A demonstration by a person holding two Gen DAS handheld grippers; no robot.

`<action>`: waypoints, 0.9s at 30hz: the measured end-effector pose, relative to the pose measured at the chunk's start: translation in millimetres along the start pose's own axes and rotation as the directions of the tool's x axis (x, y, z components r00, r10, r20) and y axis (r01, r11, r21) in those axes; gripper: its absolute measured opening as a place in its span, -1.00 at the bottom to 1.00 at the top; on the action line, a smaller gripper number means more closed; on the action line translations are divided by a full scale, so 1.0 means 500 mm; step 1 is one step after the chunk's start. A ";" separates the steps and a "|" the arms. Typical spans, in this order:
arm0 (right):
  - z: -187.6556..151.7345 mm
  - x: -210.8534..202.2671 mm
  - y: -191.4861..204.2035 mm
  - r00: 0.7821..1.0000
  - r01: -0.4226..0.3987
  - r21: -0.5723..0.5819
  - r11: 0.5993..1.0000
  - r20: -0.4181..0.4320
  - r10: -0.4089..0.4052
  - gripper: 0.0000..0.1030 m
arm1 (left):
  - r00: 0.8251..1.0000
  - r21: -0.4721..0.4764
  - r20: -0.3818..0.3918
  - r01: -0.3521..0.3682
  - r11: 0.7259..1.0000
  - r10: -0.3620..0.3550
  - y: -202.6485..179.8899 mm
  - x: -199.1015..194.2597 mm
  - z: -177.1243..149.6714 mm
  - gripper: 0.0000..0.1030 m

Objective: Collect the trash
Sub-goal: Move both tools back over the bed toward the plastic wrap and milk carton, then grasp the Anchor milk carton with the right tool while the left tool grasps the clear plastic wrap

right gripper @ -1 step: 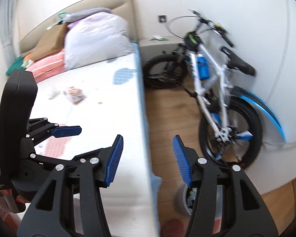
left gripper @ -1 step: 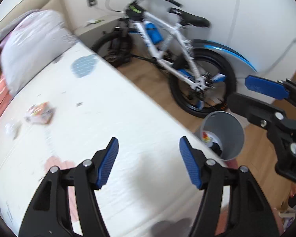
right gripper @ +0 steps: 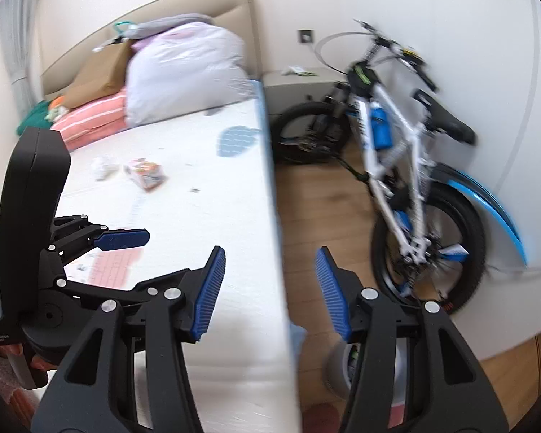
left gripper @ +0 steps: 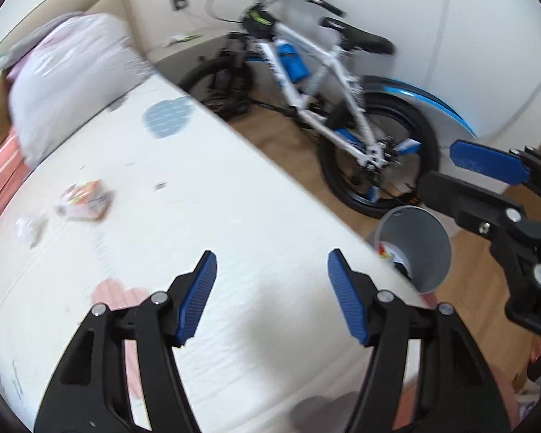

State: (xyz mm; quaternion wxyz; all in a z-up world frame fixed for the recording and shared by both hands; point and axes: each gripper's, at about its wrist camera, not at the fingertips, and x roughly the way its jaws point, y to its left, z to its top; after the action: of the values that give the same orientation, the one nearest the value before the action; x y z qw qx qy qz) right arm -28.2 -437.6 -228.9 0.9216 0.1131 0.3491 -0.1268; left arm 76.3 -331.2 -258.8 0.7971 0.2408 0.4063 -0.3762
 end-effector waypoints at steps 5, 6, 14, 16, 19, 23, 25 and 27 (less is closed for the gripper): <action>0.066 0.031 0.149 0.996 -0.088 -0.098 0.991 0.021 0.090 -0.02 | 0.992 -0.112 0.029 -0.117 0.987 0.121 0.151 -0.065 -0.025 0.25; 0.076 0.036 0.176 0.994 -0.104 -0.114 0.988 0.022 0.107 -0.02 | 0.989 -0.141 0.030 -0.138 0.980 0.144 0.185 -0.077 -0.030 0.25; 0.166 0.138 0.357 0.980 -0.196 -0.210 0.958 -0.007 0.199 0.27 | 0.953 -0.313 0.034 -0.274 0.909 0.299 0.429 -0.146 -0.058 0.25; 0.188 0.175 0.394 0.981 -0.192 -0.246 0.950 -0.011 0.195 0.45 | 0.948 -0.355 0.027 -0.288 0.889 0.318 0.486 -0.142 -0.062 0.25; 0.213 0.246 0.433 0.981 -0.192 -0.302 0.934 -0.033 0.191 0.52 | 0.940 -0.404 0.006 -0.309 0.861 0.340 0.565 -0.113 -0.067 0.25; 0.240 0.359 0.469 0.978 -0.210 -0.357 0.910 -0.082 0.193 0.52 | 0.942 -0.458 -0.025 -0.309 0.834 0.336 0.654 -0.045 -0.072 0.25; 0.249 0.415 0.482 0.975 -0.223 -0.381 0.897 -0.107 0.197 0.52 | 0.945 -0.475 -0.040 -0.305 0.825 0.326 0.692 -0.004 -0.074 0.25; 0.256 0.470 0.490 0.971 -0.234 -0.400 0.886 -0.137 0.195 0.52 | 0.947 -0.488 -0.051 -0.302 0.819 0.318 0.725 0.035 -0.072 0.25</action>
State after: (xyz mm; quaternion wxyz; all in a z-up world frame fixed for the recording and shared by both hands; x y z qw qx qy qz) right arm 297.1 -281.1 -264.0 0.9157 -0.0404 0.3956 0.0580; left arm 354.8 -95.5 -264.6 0.8889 0.0879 0.4303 -0.1303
